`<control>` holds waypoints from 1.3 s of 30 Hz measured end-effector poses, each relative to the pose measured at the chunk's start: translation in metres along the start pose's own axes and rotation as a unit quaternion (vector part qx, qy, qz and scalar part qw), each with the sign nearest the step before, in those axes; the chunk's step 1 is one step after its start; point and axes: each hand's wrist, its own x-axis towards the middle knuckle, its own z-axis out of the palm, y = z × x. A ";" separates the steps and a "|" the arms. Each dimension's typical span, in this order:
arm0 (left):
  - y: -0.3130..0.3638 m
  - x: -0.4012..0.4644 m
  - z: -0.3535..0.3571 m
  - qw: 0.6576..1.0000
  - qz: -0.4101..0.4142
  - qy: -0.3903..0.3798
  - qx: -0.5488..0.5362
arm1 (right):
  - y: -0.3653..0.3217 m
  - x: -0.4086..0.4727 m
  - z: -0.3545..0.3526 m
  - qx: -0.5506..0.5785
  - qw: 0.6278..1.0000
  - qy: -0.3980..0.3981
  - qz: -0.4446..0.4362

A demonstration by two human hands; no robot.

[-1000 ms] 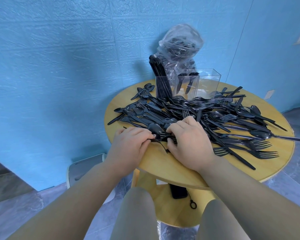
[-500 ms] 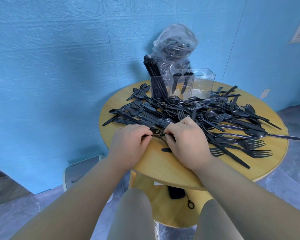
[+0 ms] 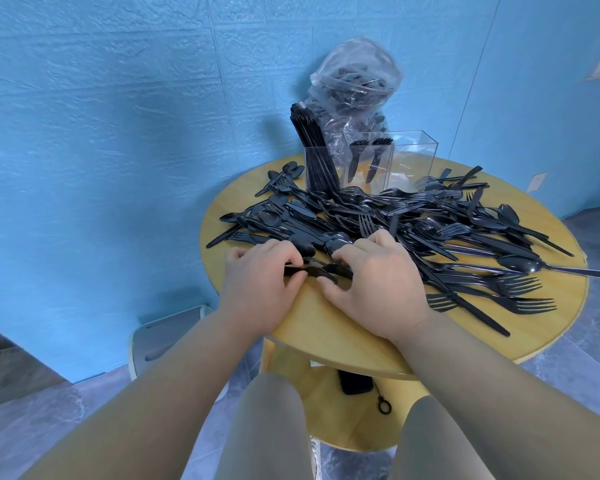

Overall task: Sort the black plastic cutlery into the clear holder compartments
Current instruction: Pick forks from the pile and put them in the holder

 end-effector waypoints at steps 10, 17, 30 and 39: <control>0.000 0.001 -0.001 0.999 0.019 -0.033 -0.037 | 0.003 0.001 0.003 0.031 0.999 0.000 -0.024; -0.003 0.000 0.002 0.995 0.055 -0.015 -0.083 | 0.002 0.003 -0.002 0.085 0.996 -0.004 0.005; -0.002 0.002 0.000 0.996 0.075 -0.039 0.012 | -0.002 0.006 -0.009 0.035 0.997 -0.004 -0.075; -0.005 0.004 -0.012 0.991 0.076 -0.087 0.064 | 0.014 0.009 -0.028 0.070 0.997 0.004 -0.041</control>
